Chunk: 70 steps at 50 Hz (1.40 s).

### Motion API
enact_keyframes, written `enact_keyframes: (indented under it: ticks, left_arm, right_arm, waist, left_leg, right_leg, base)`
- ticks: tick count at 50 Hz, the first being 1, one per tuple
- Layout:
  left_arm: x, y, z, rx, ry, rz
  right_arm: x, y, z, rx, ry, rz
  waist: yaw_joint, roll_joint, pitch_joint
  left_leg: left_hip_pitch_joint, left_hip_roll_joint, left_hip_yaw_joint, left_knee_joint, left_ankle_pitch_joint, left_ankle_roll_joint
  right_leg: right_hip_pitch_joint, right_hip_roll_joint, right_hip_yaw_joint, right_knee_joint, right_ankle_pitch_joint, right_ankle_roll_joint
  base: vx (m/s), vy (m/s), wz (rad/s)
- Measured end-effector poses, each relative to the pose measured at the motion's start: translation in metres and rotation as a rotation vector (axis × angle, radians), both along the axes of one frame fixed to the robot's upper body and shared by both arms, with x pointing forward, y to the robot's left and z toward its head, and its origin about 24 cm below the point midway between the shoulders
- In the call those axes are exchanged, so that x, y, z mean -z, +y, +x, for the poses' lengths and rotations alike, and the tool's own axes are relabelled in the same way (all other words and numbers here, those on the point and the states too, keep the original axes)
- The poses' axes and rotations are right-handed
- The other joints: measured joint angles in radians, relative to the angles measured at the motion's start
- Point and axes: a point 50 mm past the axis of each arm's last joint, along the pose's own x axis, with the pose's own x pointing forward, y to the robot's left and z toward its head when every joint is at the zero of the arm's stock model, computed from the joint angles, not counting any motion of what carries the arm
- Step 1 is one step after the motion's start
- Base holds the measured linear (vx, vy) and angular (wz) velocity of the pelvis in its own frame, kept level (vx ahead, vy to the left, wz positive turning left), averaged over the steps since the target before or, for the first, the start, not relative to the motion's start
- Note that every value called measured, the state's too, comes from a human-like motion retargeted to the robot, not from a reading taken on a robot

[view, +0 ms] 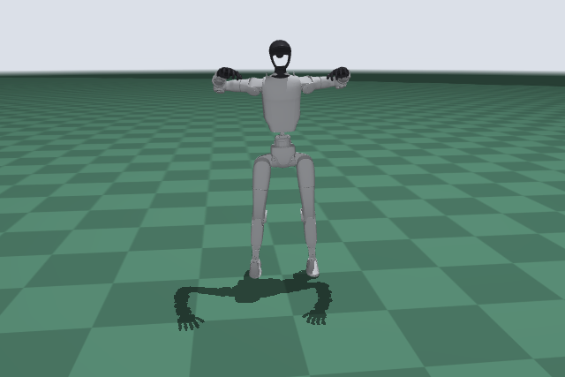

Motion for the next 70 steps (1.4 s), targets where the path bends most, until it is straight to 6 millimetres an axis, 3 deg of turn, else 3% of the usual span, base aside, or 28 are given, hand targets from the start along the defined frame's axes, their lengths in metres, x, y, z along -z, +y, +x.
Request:
enact_keyframes:
  ticks: [38, 43, 48, 54, 58, 61, 65, 68, 70]
  left_arm:
    - [0.004, -0.001, 0.001, 0.03, -0.011, -0.041]
    - [0.013, 0.003, 0.0, 0.056, -0.062, -0.13]
    - [0.041, 0.01, 0.002, 0.057, -0.027, -0.304]
    - [0.104, 0.019, 0.005, 0.021, 0.141, -0.673]
    - [0.158, 0.025, 0.004, -0.077, 0.22, -0.918]
    - [0.211, 0.029, 0.006, -0.222, 0.272, -1.125]
    - [0.299, 0.02, 0.014, -0.515, 0.376, -1.399]
    - [0.365, 0.002, 0.01, -0.794, 0.515, -1.521]
    - [0.402, -0.012, -0.002, -0.989, 0.614, -1.569]
  right_arm:
    - [0.005, 0.001, 0.004, -0.036, -0.008, 0.044]
    - [0.014, 0.001, 0.009, -0.07, -0.028, 0.099]
    - [0.039, -0.003, 0.018, -0.083, 0.009, 0.184]
    - [0.086, -0.015, 0.031, -0.071, 0.04, 0.476]
    - [0.139, -0.022, 0.043, -0.028, 0.06, 0.845]
    - [0.203, -0.024, 0.053, 0.1, 0.132, 1.132]
    - [0.318, -0.012, 0.049, 0.458, 0.337, 1.337]
    - [0.402, 0.008, 0.019, 0.771, 0.593, 1.313]
    - [0.442, 0.025, -0.01, 0.928, 0.77, 1.264]
  waist:
    - [-0.003, -0.002, -0.001]
    - [-0.002, -0.001, 0.008]
    - [0.004, -0.005, 0.021]
    - [0.0, -0.019, 0.037]
    - [-0.019, -0.032, 0.049]
    - [-0.025, -0.041, 0.057]
    - [-0.005, -0.053, 0.069]
    - [0.026, -0.064, 0.07]
    - [0.045, -0.068, 0.069]
  left_leg:
    - [-0.007, -0.001, 0.008, 0.002, 0.002, 0.002]
    - [-0.005, -0.002, 0.012, 0.001, 0.003, 0.004]
    - [-0.003, -0.003, 0.019, 0.001, 0.003, 0.008]
    - [-0.004, -0.014, 0.021, -0.005, 0.007, 0.018]
    - [-0.002, -0.026, 0.015, -0.012, 0.01, 0.026]
    - [0.002, -0.031, 0.012, -0.016, 0.01, 0.031]
    - [0.01, -0.03, 0.016, -0.018, 0.006, 0.036]
    - [0.018, -0.029, 0.024, -0.018, 0.003, 0.039]
    - [0.024, -0.028, 0.031, -0.018, 0.001, 0.039]
  right_leg:
    - [-0.011, -0.001, 0.01, 0.0, 0.006, 0.0]
    - [-0.012, -0.002, 0.014, 0.002, 0.006, 0.0]
    - [-0.016, -0.003, 0.024, 0.004, 0.007, 0.0]
    - [-0.021, -0.014, 0.028, 0.007, 0.006, 0.0]
    - [-0.022, -0.027, 0.022, 0.012, 0.001, 0.0]
    - [-0.02, -0.033, 0.019, 0.017, -0.005, 0.0]
    - [-0.017, -0.033, 0.021, 0.023, -0.011, -0.006]
    - [-0.015, -0.031, 0.028, 0.027, -0.015, -0.014]
    - [-0.013, -0.03, 0.034, 0.03, -0.019, -0.017]
  base:
    - [0.0, 0.0, 0.0]
    - [0.0, 0.0, 0.0]
    - [0.0, 0.0, 0.0]
    - [0.0, 0.0, 0.0]
    - [0.0, 0.0, 0.0]
    - [0.0, 0.0, 0.0]
    - [0.0, 0.0, 0.0]
    - [0.0, 0.0, 0.0]
    - [0.0, 0.0, 0.0]
